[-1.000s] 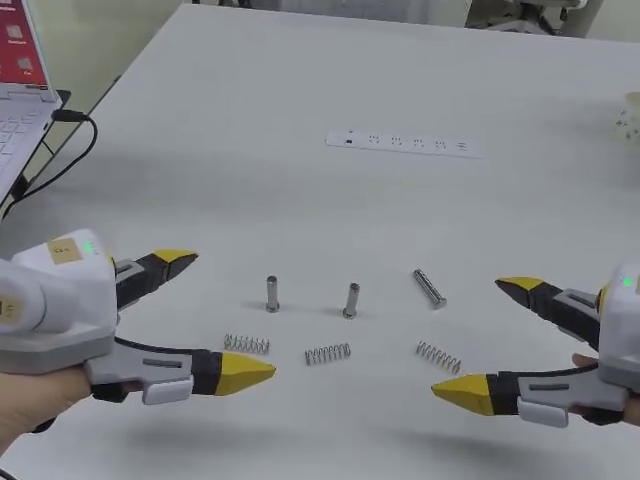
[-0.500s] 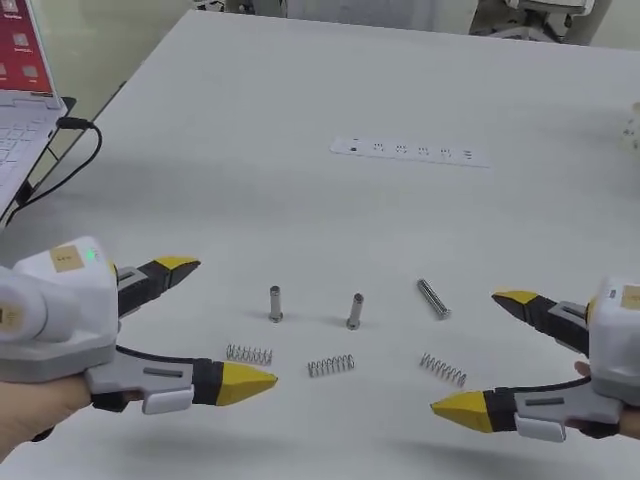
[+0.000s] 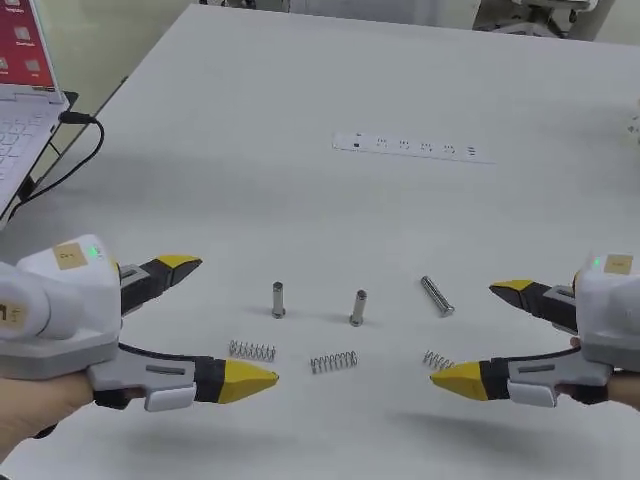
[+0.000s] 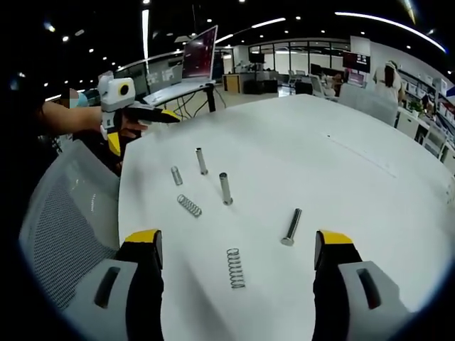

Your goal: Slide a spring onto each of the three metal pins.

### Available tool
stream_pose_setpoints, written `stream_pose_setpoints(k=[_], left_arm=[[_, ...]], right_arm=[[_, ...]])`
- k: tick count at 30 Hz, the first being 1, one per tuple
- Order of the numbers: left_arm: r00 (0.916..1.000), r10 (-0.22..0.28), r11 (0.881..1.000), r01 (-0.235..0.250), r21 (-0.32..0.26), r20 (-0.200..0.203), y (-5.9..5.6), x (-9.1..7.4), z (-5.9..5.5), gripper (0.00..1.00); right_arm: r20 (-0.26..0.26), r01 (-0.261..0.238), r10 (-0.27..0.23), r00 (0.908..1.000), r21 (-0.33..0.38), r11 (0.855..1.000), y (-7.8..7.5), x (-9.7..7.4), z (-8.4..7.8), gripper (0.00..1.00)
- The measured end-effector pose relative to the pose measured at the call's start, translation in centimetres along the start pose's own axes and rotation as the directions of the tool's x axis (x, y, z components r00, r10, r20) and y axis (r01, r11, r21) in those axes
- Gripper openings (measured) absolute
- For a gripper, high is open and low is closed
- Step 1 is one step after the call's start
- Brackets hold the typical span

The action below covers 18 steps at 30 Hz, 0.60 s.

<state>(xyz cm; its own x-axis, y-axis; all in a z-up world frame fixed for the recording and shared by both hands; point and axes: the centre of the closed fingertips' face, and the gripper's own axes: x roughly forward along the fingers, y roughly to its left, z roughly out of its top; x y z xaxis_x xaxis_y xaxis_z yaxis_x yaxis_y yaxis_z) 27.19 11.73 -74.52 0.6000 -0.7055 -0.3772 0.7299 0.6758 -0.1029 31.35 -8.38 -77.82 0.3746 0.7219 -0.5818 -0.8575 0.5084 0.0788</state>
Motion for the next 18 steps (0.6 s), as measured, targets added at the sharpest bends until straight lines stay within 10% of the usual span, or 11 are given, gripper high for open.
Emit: stream_pose_setpoints(k=[18], left_arm=[[1.0000,0.010,1.000,-0.010,-0.004,-0.002,0.4,-0.3,-0.2,0.98]], right_arm=[[-0.110,0.034,-0.035,0.9933,-0.013,0.999,-3.6,3.3,1.4,0.46]])
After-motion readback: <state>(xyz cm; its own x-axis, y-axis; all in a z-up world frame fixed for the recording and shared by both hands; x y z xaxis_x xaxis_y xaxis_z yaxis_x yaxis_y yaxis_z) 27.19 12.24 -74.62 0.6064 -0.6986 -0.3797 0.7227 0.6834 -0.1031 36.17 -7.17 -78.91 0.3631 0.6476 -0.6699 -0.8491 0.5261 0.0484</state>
